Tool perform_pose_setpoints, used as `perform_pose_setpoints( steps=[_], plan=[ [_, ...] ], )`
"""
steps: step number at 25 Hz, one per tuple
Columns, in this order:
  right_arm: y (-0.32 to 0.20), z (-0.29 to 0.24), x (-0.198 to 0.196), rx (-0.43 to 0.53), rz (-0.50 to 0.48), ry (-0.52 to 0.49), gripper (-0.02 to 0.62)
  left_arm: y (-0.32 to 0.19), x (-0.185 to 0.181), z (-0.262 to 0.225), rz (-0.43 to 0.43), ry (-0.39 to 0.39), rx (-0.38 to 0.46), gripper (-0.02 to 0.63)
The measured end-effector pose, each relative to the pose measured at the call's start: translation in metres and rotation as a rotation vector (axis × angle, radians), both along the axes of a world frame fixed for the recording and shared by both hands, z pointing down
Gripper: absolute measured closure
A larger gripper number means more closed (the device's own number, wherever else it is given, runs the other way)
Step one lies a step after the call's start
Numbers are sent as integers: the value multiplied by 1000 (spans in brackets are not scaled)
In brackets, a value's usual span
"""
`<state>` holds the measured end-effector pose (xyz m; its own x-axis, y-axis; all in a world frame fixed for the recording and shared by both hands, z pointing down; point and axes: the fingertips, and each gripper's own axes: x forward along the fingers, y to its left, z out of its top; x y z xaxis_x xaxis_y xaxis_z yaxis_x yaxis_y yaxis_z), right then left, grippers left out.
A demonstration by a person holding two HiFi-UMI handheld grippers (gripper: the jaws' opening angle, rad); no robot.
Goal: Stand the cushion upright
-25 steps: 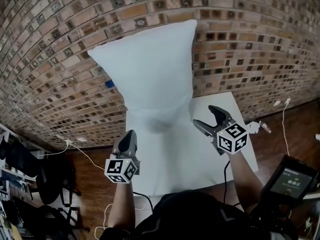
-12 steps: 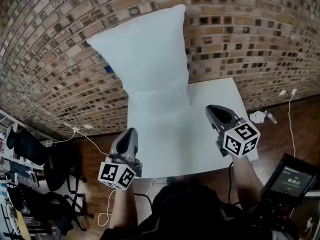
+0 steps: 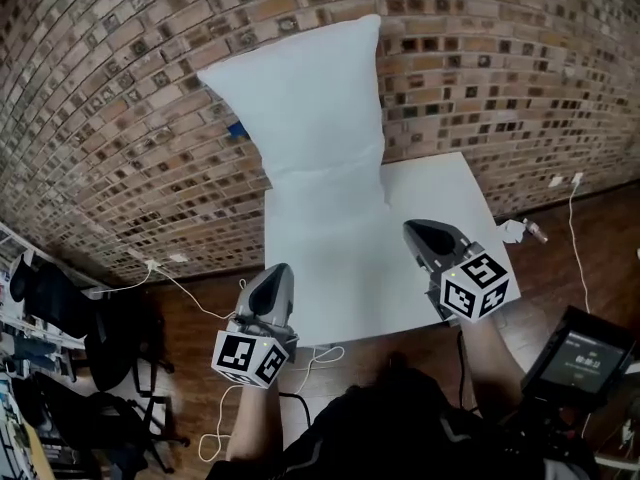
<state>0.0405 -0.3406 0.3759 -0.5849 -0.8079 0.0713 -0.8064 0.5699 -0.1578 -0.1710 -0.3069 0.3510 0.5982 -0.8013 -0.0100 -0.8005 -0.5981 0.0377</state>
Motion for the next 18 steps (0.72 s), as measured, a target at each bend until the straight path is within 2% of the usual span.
perform_pose_setpoints(
  steps=[5, 8, 12, 18],
  plan=[
    [38, -7, -32, 6, 56, 44, 589, 31, -30, 3, 33, -8, -9, 597],
    [64, -8, -52, -3, 66, 42, 589, 45, -48, 7, 26, 15, -25, 597],
    [90, -16, -62, 12, 80, 75, 589, 58, -52, 14, 24, 2, -23, 597],
    [118, -9, -50, 14, 127, 60, 589, 84, -41, 39, -73, 9, -59, 597]
  ],
)
